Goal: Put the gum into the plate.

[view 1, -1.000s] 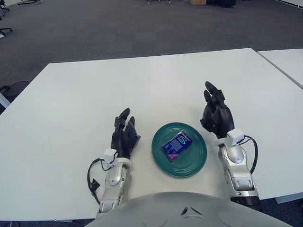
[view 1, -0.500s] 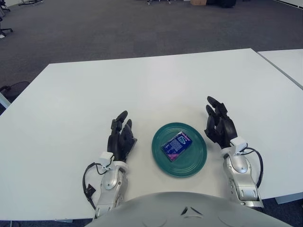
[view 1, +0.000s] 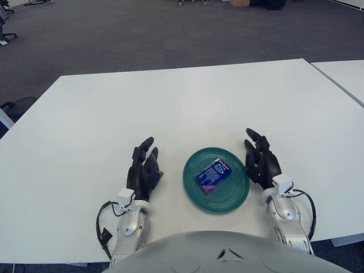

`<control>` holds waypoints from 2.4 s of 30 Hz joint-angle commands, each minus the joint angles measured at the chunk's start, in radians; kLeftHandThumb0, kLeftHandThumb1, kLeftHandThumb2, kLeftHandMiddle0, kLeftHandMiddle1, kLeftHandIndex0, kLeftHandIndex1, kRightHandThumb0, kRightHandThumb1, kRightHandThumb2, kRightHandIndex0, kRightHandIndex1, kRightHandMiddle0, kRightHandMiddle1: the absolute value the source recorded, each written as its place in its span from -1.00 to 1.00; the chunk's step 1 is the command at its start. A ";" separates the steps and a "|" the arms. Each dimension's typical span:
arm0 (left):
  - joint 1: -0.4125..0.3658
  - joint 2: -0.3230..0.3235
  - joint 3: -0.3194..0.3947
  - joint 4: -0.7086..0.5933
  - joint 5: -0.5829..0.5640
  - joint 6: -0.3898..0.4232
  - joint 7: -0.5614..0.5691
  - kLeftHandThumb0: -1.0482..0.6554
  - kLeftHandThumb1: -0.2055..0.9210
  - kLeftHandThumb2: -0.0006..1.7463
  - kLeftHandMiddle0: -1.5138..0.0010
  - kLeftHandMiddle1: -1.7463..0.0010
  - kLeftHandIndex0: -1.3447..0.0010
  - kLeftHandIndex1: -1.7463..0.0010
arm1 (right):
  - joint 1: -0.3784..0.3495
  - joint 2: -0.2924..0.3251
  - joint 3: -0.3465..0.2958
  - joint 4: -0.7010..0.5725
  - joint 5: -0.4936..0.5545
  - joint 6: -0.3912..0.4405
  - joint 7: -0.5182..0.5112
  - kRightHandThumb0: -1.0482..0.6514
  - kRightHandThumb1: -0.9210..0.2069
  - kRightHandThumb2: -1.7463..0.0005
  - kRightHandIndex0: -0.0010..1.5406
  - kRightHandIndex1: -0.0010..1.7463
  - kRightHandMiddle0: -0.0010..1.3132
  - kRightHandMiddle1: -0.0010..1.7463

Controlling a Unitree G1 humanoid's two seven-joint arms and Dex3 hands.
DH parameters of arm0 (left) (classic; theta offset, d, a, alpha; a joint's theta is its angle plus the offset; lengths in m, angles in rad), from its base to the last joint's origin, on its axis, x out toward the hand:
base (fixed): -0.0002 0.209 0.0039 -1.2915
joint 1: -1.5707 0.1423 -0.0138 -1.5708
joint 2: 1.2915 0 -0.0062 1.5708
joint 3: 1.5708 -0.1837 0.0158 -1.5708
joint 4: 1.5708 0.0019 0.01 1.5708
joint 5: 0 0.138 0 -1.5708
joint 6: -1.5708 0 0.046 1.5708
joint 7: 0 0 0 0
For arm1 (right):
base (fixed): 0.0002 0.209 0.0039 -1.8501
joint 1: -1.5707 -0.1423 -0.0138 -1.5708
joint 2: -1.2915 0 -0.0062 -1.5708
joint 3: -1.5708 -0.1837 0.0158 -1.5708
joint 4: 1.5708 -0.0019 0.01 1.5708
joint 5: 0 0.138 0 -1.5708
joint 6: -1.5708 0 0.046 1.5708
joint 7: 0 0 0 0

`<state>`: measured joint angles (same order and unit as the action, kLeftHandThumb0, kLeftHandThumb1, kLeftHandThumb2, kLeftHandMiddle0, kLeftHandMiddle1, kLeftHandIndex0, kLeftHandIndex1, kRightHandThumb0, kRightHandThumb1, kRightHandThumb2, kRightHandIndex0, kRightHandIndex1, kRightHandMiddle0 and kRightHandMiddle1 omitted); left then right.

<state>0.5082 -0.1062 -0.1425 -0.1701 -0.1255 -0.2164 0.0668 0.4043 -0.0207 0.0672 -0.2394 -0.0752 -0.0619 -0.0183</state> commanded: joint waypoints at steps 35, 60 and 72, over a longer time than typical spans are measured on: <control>0.077 0.053 0.001 0.076 0.107 -0.058 -0.061 -0.78 1.00 -0.02 0.74 1.00 1.00 0.42 | -0.053 -0.040 -0.034 0.363 -0.110 -0.215 -0.108 -0.57 -1.00 -0.03 -0.84 -1.00 -1.00 -0.58; 0.038 0.046 0.076 0.153 0.096 -0.088 -0.047 -0.72 1.00 0.01 0.64 0.98 1.00 0.26 | -0.037 -0.025 -0.076 0.396 0.013 -0.218 -0.057 -0.50 -1.00 -0.04 -0.78 -0.98 -1.00 -0.51; -0.073 0.028 0.094 0.369 0.162 -0.188 0.007 -0.75 1.00 0.06 0.64 0.99 1.00 0.29 | 0.002 -0.003 -0.066 0.368 0.022 -0.183 -0.052 -0.49 -1.00 -0.01 -0.75 -0.98 -1.00 -0.50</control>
<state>0.4360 -0.0795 -0.0545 0.0957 0.0101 -0.4065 0.0584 0.3198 -0.0367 -0.0001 0.0604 -0.0613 -0.3218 -0.0753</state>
